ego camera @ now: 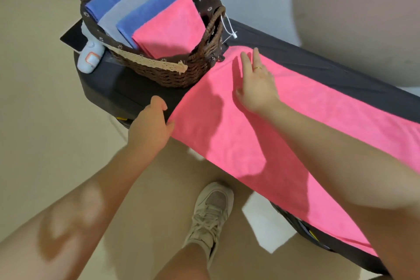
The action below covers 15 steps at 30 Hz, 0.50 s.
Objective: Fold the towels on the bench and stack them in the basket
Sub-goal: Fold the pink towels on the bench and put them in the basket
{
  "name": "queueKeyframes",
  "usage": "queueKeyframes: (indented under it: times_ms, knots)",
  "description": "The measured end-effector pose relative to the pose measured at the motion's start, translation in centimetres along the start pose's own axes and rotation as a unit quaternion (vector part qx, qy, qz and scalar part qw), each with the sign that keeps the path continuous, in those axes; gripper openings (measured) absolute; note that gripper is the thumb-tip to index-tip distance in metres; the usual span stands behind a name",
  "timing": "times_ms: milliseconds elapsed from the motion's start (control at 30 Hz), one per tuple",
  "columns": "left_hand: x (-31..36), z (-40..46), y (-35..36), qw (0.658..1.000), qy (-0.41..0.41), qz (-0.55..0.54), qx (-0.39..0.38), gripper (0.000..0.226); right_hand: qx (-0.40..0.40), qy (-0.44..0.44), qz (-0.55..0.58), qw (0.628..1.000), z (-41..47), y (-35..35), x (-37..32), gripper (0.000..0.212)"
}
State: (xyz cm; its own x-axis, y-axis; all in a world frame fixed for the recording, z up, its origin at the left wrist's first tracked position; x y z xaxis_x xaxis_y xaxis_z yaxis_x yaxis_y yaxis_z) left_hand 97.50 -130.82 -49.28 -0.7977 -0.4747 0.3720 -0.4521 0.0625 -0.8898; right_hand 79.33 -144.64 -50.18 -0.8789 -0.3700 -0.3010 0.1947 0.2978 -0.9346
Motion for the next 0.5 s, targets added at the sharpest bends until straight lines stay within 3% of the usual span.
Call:
queueKeyframes:
  times_ms: [200,300,500]
  knots:
    - [8.9,-1.4,2.6,0.988,0.133,-0.014,-0.078,0.024,0.011,0.101,0.025,0.994,-5.6,-2.3,7.9,0.07]
    - [16.6,-2.9,6.2,0.961,0.228,-0.037,-0.154,0.023,0.056,0.201,0.038,0.977,-10.5,-5.3,15.6,0.065]
    - [27.6,-5.7,12.9,0.899,0.362,-0.011,-0.245,0.031,0.121,0.415,0.138,0.891,-19.9,-8.1,27.2,0.041]
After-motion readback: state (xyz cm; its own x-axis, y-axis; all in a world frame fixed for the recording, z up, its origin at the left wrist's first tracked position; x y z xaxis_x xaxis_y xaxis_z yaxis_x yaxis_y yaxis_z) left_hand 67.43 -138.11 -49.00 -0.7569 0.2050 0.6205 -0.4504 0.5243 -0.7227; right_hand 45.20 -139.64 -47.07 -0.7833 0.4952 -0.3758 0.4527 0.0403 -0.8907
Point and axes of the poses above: each hand's wrist, its own z-axis towards the middle knuckle, its own y-axis out of the palm, x = y × z, the point moved 7 cm from there along z, towards the middle knuckle, and after that the axes turned 3 degrees about -x, right-handed, at the moved point
